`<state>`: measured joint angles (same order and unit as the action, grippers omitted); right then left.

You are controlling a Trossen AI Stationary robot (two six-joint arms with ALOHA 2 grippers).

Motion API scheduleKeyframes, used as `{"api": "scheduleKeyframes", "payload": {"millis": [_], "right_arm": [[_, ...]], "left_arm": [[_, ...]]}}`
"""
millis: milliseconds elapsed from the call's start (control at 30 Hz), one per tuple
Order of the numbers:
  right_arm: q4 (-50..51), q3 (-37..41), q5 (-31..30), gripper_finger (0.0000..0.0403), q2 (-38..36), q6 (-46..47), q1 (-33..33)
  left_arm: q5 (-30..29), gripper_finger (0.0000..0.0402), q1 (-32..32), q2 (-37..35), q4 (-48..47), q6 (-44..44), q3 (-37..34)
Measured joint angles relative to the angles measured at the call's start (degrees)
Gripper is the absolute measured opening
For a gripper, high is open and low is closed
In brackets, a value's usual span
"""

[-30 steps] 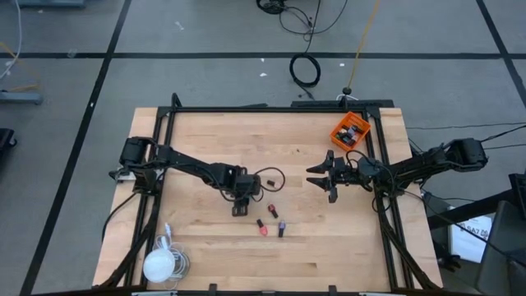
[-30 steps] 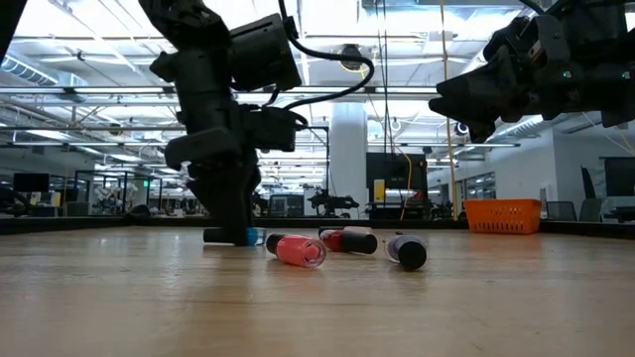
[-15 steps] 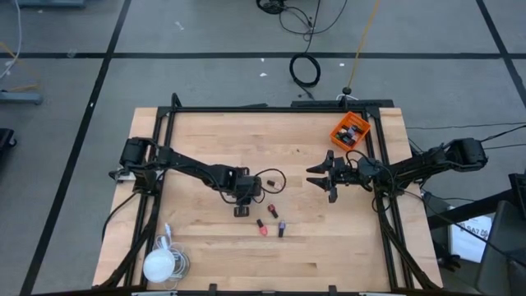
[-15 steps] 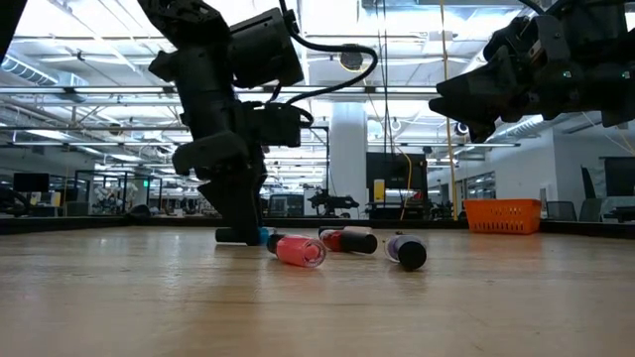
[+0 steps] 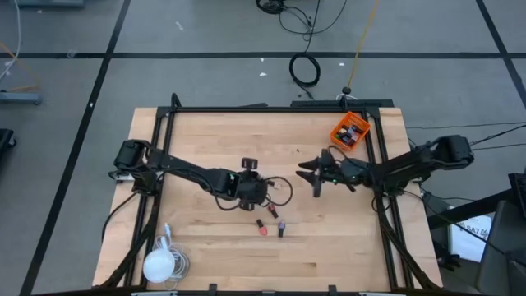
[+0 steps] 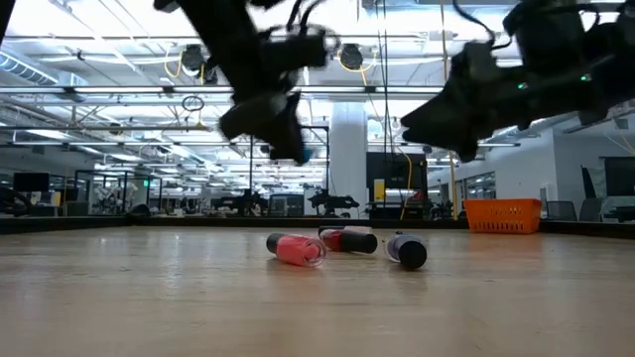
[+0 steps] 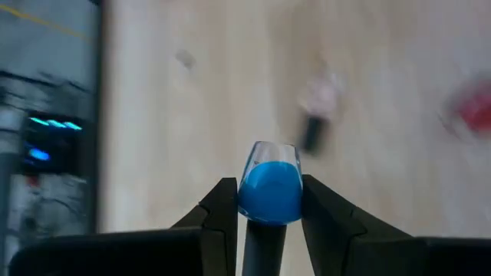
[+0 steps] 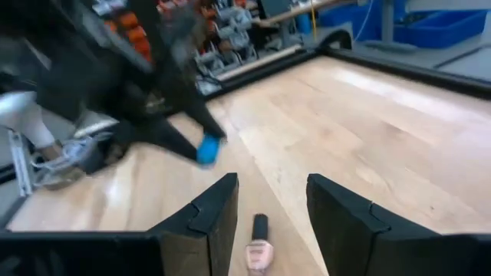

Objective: Pick & Place Nail Polish
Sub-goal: Put the blue nail polish bottle into the orange basket

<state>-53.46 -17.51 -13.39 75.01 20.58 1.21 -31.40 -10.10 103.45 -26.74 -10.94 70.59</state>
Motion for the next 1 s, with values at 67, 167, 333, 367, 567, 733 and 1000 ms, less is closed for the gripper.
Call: {"api": "scheduleKeyframes", "payload": {"millis": [67, 167, 333, 367, 567, 733, 1000], "right_arm": [[-0.26, -2.11, -0.06, 0.0144, 3.75, 0.41, 0.0], [-1.27, -5.08, -0.08, 0.0144, 9.13, 2.28, -0.17], [-6.63, -10.27, 0.17, 0.0163, 17.34, 7.4, -1.27], [-8.28, -10.77, 0.11, 0.017, 18.49, 8.42, -1.29], [-17.91, -14.55, 5.1, 0.0222, 25.18, 12.45, -1.26], [-17.72, -19.22, 6.19, 0.0243, 29.25, 13.27, -1.22], [-17.23, -23.77, 6.37, 0.0229, 32.53, 13.19, -1.22]], "left_arm": [[-2.77, 0.0096, -0.23, -0.21, 0.3, -1.7, 1.46], [-5.09, 0.0096, -0.52, -0.11, -0.19, -4.08, 3.04], [-6.43, 0.0095, -0.71, -0.18, 1.51, -6.5, 3.79], [-7.37, 0.0095, -0.93, -0.15, 1.22, -6.91, 3.75], [-8.69, 0.0095, -1.07, 0.07, 1.52, -8.07, 3.78], [-9.16, 0.0095, -1.08, 0.07, 2.52, -9.16, 3.78], [-8.62, 0.0095, -1.5, 0.07, 3.83, -9.83, 3.77]]}}
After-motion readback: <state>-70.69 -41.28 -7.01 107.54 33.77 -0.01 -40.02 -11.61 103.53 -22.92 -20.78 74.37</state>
